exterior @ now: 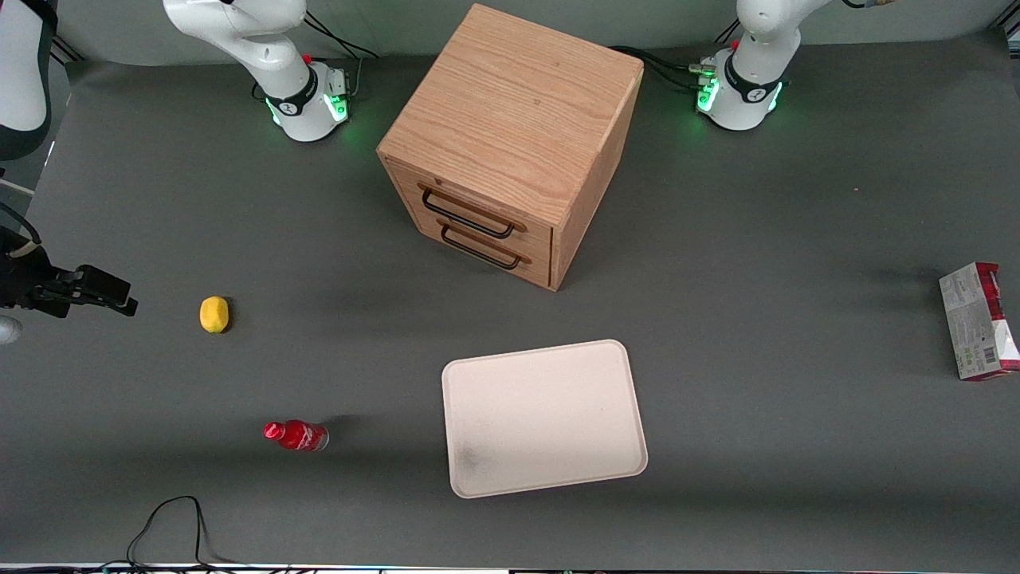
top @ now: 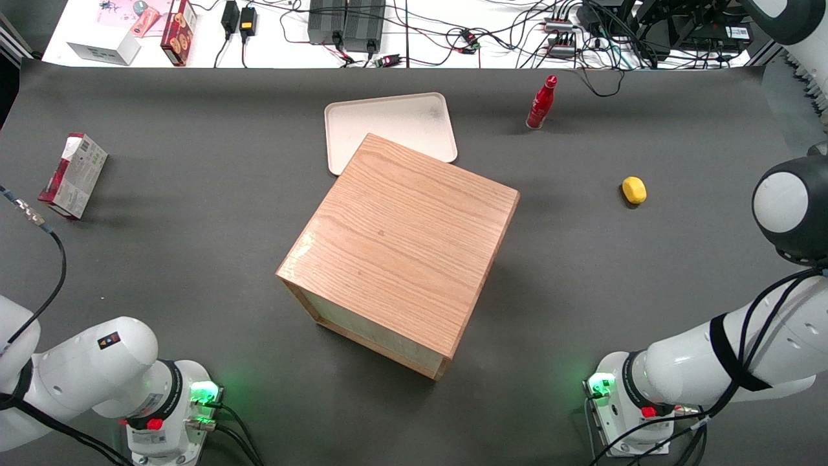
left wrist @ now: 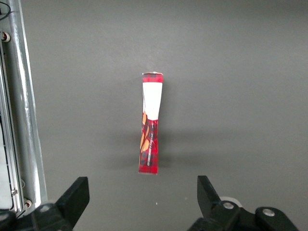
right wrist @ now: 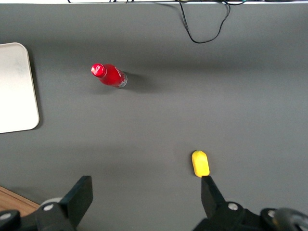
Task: Place red cookie box on tray
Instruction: 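Lower the left gripper around the box top and close on it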
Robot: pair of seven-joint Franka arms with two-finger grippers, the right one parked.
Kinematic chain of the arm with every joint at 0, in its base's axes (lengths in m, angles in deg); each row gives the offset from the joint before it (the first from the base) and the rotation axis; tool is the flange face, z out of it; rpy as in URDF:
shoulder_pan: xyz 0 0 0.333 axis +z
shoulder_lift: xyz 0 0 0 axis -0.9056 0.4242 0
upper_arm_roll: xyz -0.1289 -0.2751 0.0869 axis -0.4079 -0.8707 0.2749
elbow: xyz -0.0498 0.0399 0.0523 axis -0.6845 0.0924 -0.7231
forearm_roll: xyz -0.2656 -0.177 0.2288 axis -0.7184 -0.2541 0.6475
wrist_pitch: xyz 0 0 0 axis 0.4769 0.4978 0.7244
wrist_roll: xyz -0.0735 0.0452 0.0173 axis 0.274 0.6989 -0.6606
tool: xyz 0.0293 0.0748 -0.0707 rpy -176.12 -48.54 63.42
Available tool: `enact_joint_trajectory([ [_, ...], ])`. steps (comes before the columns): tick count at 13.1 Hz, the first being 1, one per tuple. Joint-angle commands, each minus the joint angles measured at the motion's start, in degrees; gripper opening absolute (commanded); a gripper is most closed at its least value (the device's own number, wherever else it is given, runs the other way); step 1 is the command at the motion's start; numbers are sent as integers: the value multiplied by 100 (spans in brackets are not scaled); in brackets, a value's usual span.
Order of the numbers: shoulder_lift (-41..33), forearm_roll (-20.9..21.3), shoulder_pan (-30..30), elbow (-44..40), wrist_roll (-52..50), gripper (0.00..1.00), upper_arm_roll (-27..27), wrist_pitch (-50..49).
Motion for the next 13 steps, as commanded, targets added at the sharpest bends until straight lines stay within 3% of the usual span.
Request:
enact_joint_trajectory([
  [1,-53,6,25,636,-138,100,-37,728],
  [6,245,-56,69,1674,-138,100,-37,2240],
  [13,992,-135,69,1719,-103,100,-63,2997],
])
